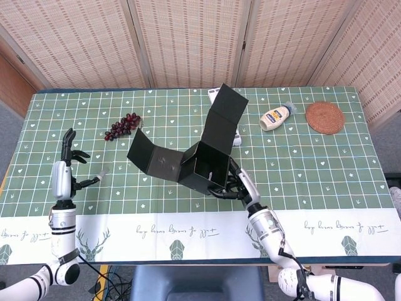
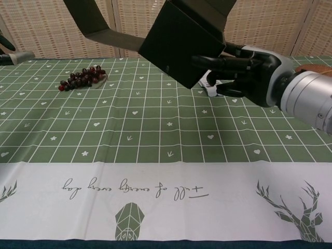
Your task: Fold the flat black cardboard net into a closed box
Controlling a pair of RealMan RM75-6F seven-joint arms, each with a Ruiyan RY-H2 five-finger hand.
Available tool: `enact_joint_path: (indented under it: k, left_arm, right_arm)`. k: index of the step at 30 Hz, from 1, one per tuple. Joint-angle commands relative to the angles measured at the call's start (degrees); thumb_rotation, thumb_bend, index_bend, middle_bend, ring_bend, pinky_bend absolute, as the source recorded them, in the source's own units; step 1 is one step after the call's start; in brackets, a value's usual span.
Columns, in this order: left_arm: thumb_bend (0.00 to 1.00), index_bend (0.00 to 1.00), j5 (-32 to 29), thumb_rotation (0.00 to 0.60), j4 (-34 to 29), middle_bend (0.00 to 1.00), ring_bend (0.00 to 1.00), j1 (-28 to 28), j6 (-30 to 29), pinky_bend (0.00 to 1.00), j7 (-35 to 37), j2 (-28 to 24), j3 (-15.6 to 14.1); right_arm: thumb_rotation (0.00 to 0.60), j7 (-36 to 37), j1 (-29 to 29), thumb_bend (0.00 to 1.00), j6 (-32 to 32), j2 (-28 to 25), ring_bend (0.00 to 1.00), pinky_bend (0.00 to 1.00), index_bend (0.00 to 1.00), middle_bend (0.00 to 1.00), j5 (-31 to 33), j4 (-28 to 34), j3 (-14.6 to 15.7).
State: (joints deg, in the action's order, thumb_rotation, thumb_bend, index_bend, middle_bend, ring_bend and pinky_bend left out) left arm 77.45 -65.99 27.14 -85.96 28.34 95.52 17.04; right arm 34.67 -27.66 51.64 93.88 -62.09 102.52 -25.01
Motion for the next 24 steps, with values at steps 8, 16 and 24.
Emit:
enact_joint_path:
  k: [8, 16, 24]
  left_arm:
    - [0.12, 0.02, 2.54, 0.600, -4.98, 0.03, 0.44, 1.69, 0.55, 0.51, 0.18, 2.45, -0.29]
    - [0.12, 0.00, 5.90, 0.600, -8.86, 0.03, 0.44, 1.57, -0.89, 0.51, 1.04, 2.36, -1.58]
    - [0.12, 0.00, 8.36, 0.600, -13.01, 0.03, 0.44, 1.25, -0.20, 0.51, 0.64, -0.98, -3.05]
  right_arm:
    - [0.600, 2.28, -1.90, 0.39, -0.22, 4.10, 0.71, 1.00, 0.17, 0.32, -1.94, -2.63, 1.85]
    - [0.600, 1.20, -3.70, 0.39, 0.62, 7.93, 0.71, 1.00, 0.18, 0.32, -2.23, -4.99, 2.86]
    - [0.600, -1.40, -5.25, 0.39, 0.16, 9.19, 0.71, 1.00, 0.18, 0.32, -1.63, -6.43, 3.54]
